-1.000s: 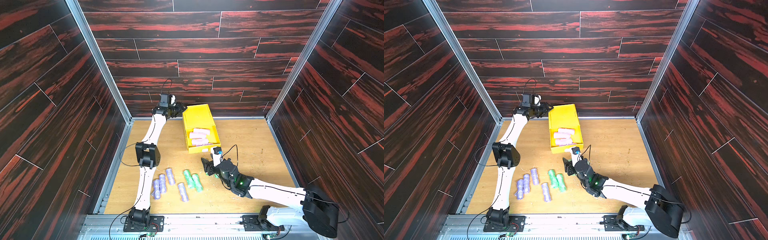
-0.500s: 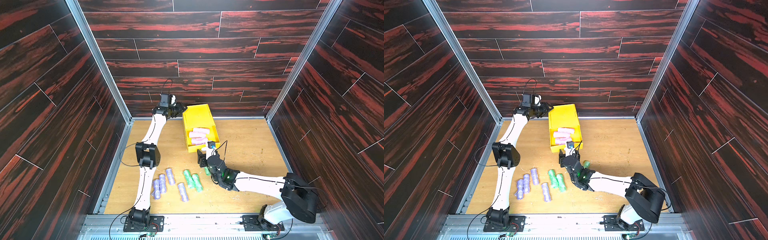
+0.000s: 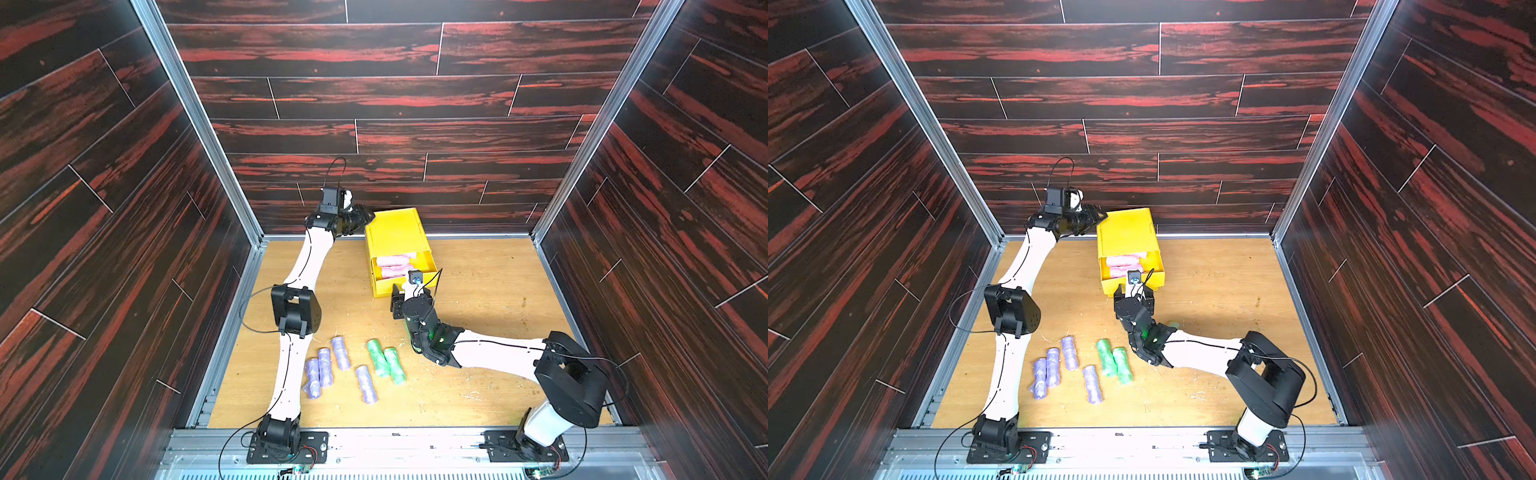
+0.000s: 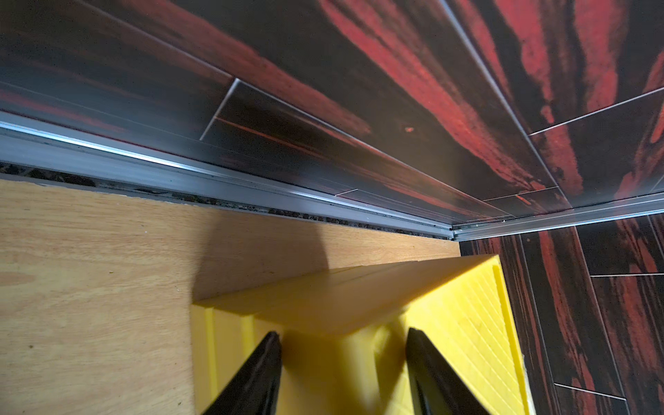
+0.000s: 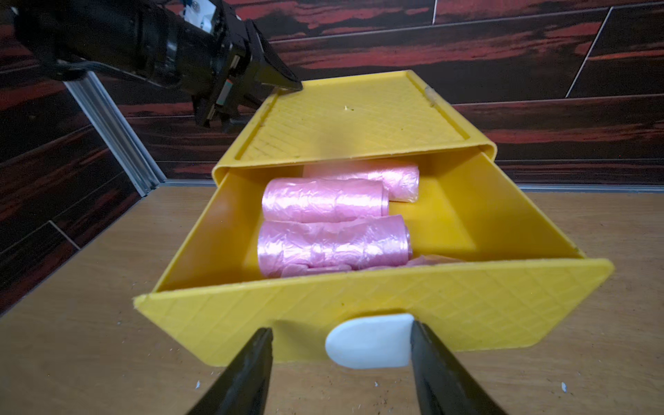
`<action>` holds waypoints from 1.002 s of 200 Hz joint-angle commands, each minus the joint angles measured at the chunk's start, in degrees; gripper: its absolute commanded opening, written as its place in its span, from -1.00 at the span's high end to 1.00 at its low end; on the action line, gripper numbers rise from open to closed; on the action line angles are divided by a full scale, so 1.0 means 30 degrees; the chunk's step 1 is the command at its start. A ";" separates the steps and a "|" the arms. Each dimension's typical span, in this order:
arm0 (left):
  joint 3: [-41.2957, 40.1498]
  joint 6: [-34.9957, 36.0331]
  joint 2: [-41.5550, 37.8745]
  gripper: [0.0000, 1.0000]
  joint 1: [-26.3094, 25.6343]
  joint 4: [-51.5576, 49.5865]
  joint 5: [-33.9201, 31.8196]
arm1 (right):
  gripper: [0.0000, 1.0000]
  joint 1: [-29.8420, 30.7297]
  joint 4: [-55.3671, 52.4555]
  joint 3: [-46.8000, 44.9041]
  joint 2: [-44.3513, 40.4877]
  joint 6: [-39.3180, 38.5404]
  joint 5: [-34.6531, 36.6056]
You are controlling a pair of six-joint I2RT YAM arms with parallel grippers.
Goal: Sort the rolls of trash bags by color and place them into the drawer
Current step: Close the drawer in the storage box.
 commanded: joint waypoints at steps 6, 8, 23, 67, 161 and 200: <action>-0.0661 0.0605 -0.0416 -0.17 -0.0966 -0.2153 0.0561 | -0.29 -0.0596 0.0623 0.1188 0.1057 -0.0510 -0.0177; -0.0661 0.0616 -0.0416 -0.17 -0.0981 -0.2147 0.0563 | -0.29 -0.0624 0.0629 0.1234 0.1057 -0.0521 -0.0193; -0.0646 0.0645 -0.0416 -0.17 -0.1018 -0.2126 0.0537 | -0.29 -0.0867 0.0667 0.1830 0.1711 -0.0776 -0.0307; -0.0686 0.0823 -0.0474 -0.17 -0.1069 -0.2321 0.0509 | -0.30 -0.1462 0.0636 0.3072 0.3000 -0.1026 -0.0386; -0.0939 0.0913 -0.0708 -0.17 -0.1171 -0.2381 0.0511 | -0.31 -0.2300 0.0459 0.5207 0.4984 -0.1299 -0.0744; -0.1025 0.0883 -0.0716 -0.17 -0.1232 -0.2387 0.0530 | -0.32 -0.2521 0.0255 0.5945 0.5545 -0.1400 -0.0710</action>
